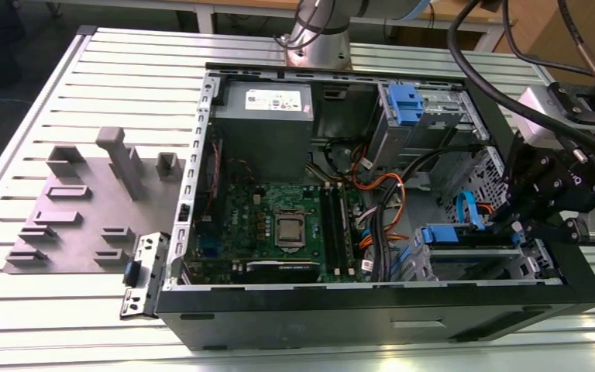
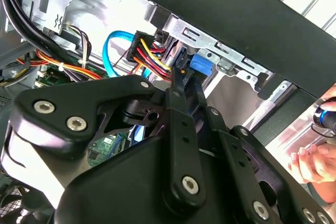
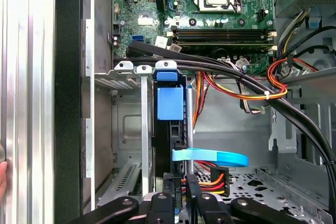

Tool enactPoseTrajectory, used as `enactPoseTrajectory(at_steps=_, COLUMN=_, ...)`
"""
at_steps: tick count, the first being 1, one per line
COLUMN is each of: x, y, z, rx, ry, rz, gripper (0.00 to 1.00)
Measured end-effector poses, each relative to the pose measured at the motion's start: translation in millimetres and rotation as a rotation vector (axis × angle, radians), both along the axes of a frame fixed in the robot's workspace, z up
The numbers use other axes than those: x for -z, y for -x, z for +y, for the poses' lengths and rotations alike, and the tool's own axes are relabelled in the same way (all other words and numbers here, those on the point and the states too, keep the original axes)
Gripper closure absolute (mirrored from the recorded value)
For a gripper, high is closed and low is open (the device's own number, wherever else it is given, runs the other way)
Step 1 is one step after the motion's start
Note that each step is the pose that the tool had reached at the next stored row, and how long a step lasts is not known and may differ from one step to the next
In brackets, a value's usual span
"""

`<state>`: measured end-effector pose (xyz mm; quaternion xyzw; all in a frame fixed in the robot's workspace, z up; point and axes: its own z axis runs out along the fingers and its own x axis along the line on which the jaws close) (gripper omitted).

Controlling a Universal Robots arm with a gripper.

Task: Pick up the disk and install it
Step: 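Insert the second disk wire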

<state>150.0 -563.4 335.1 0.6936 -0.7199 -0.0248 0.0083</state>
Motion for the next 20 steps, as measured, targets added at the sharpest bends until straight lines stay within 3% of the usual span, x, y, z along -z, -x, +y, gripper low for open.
enactPoseTrajectory(at_steps=8, x=0.0, y=-0.1, z=0.0, rx=0.0, ry=0.0, rz=0.0, gripper=0.78)
enactPoseTrajectory(at_steps=9, x=0.0, y=-0.1, z=0.0, rx=0.0, ry=0.0, rz=0.0, gripper=0.84)
enactPoseTrajectory(at_steps=17, x=0.0, y=-0.2, z=0.0, rx=0.0, ry=-0.0001, rz=0.0, gripper=0.83)
enactPoseTrajectory(at_steps=18, x=0.1, y=-0.2, z=0.0, rx=0.0, ry=-0.0001, rz=0.0, gripper=0.76)
enactPoseTrajectory(at_steps=20, x=0.2, y=-0.2, z=0.0, rx=0.0, ry=-0.0001, rz=0.0, gripper=0.76)
